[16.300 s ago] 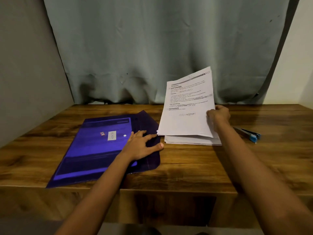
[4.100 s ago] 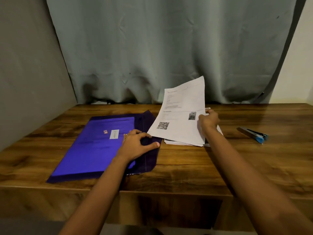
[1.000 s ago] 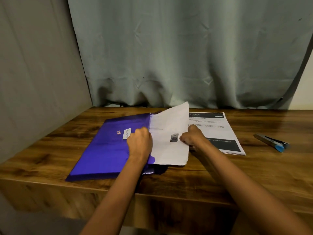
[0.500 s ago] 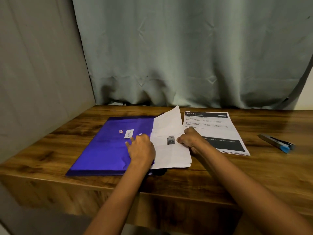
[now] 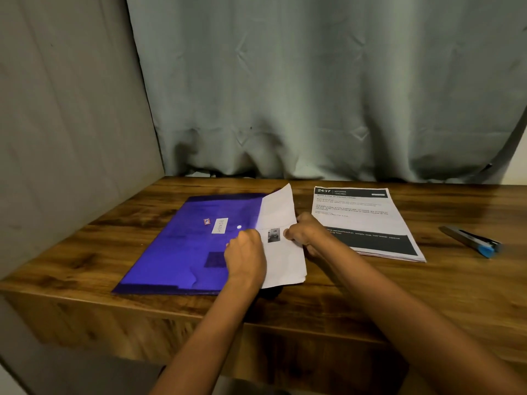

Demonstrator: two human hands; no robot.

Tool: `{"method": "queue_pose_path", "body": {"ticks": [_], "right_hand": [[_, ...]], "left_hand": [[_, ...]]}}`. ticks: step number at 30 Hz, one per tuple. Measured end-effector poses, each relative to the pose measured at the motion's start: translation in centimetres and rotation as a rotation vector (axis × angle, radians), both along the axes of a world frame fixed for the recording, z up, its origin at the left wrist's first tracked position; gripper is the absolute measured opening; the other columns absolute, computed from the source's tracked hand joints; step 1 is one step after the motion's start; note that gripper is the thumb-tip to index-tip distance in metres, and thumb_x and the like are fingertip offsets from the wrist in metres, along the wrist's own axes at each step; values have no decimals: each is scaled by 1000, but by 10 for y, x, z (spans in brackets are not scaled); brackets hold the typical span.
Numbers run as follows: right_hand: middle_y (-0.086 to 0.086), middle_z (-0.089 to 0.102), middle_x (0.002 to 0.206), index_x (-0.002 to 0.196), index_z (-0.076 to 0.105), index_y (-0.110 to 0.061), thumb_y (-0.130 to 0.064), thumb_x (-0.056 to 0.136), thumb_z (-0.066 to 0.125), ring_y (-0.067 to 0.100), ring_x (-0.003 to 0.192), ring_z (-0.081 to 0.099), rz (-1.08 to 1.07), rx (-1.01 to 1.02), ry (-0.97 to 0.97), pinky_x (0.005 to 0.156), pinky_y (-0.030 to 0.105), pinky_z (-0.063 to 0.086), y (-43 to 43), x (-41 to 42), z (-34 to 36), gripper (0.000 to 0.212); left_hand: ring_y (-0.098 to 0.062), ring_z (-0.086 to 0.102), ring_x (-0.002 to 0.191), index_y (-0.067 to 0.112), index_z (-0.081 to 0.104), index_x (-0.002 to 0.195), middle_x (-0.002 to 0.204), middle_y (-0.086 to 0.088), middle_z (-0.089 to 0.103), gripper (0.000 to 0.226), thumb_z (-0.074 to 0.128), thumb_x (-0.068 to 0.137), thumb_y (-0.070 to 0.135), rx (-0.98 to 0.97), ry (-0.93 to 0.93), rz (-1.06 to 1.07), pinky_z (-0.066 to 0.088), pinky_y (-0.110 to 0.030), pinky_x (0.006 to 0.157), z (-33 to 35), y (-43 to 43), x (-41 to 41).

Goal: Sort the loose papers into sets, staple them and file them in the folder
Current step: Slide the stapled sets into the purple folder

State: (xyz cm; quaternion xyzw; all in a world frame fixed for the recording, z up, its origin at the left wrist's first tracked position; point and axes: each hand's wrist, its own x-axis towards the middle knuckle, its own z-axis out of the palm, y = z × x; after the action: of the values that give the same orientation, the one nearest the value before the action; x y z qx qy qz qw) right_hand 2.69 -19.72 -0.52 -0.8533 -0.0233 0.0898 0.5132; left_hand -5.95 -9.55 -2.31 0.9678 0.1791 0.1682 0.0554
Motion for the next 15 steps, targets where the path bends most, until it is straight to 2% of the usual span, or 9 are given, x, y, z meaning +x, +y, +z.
{"method": "queue_pose_path", "body": {"ticks": [5, 7, 10, 13, 15], "right_hand": [[13, 64, 104, 105, 58, 1, 7, 82, 49, 31, 96, 62, 6, 105, -17, 76, 35, 54, 27, -7, -8, 25], [11, 61, 88, 96, 57, -2, 9, 83, 45, 28, 87, 60, 12, 156, -2, 64, 29, 49, 33, -10, -9, 21], [13, 58, 75, 83, 56, 0, 11, 82, 38, 25, 68, 56, 1, 259, 49, 52, 24, 44, 38, -7, -10, 21], [6, 49, 63, 63, 46, -8, 11, 83, 40, 18, 55, 47, -25, 213, 40, 44, 19, 34, 37, -5, -11, 28], [8, 51, 67, 60, 46, -9, 8, 81, 46, 21, 60, 49, -45, 139, -11, 47, 20, 32, 35, -4, -12, 27]], "left_hand": [[-29, 57, 110, 5, 49, 121, 120, -12, 56, 24, 40, 100, 10, -16, -20, -22, 46, -34, 84, 4, -5, 1], [-29, 57, 110, 5, 50, 120, 120, -12, 56, 24, 37, 100, 10, -20, -9, -21, 46, -33, 83, 5, -7, 1], [-31, 55, 111, 5, 50, 117, 120, -13, 55, 23, 35, 101, 12, -52, 1, -21, 43, -34, 81, 5, -7, 1], [-34, 55, 108, 4, 52, 112, 117, -15, 56, 24, 37, 101, 20, -128, -31, -30, 43, -37, 78, 2, -2, -1], [-35, 56, 102, 3, 54, 106, 111, -16, 58, 25, 40, 99, 23, -183, -67, -43, 44, -38, 74, -2, 1, -3]]}}
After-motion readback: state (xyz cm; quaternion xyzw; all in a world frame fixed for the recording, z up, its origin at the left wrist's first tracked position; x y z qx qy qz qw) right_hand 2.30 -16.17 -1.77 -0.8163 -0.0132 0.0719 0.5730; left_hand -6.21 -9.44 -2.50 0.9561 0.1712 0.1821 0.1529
